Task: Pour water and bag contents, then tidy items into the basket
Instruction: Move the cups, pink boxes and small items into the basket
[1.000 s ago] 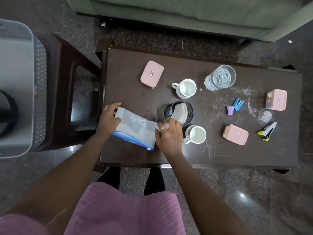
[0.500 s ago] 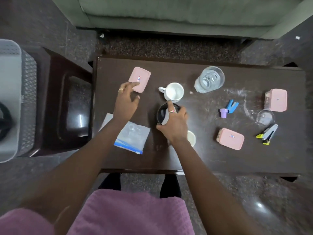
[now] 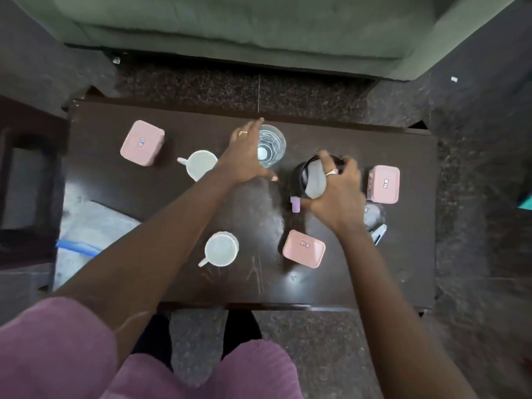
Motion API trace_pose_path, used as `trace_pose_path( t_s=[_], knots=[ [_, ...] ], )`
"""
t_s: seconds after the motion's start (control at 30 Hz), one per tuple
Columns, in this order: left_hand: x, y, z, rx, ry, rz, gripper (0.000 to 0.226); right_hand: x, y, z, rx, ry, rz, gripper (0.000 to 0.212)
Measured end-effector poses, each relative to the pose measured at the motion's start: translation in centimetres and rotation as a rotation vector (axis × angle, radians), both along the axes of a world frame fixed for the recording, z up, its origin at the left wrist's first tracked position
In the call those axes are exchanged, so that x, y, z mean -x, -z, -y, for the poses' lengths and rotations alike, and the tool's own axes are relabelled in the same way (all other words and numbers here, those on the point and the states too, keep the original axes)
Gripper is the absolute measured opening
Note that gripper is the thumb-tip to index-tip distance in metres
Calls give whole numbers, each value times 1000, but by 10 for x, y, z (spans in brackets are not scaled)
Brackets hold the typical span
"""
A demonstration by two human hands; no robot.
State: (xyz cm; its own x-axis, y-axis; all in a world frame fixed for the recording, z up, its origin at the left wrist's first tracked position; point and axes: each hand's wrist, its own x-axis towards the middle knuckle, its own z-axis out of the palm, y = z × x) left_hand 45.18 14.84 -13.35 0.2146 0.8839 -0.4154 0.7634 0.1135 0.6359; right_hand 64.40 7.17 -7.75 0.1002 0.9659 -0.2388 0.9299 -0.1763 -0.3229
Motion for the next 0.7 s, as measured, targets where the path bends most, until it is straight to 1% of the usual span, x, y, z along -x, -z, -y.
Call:
trace_pose_path(
  t_s=[0.07, 0.17, 0.3, 0.4, 0.53, 0.7],
  knots=[
    [-11, 6, -4, 1, -40, -26, 127, -13, 8, -19, 1, 33, -11, 93],
    [-17, 13, -6, -27, -109, -43, 114, -17, 24, -47, 73, 63, -53, 93],
    [-17, 16, -3, -60, -157, -5, 104, -8, 44, -69, 158, 43, -73, 92],
    [-16, 17, -3, -80, -230, 1, 103, 1, 54, -77, 194, 9, -64, 92],
    [-8, 20, -9, -73, -300, -1, 107, 14, 61, -83, 187, -8, -44, 94],
    [-4, 22, -11, -74, -293, -12, 107, 25, 65, -91, 196, 19, -67, 96]
  ],
)
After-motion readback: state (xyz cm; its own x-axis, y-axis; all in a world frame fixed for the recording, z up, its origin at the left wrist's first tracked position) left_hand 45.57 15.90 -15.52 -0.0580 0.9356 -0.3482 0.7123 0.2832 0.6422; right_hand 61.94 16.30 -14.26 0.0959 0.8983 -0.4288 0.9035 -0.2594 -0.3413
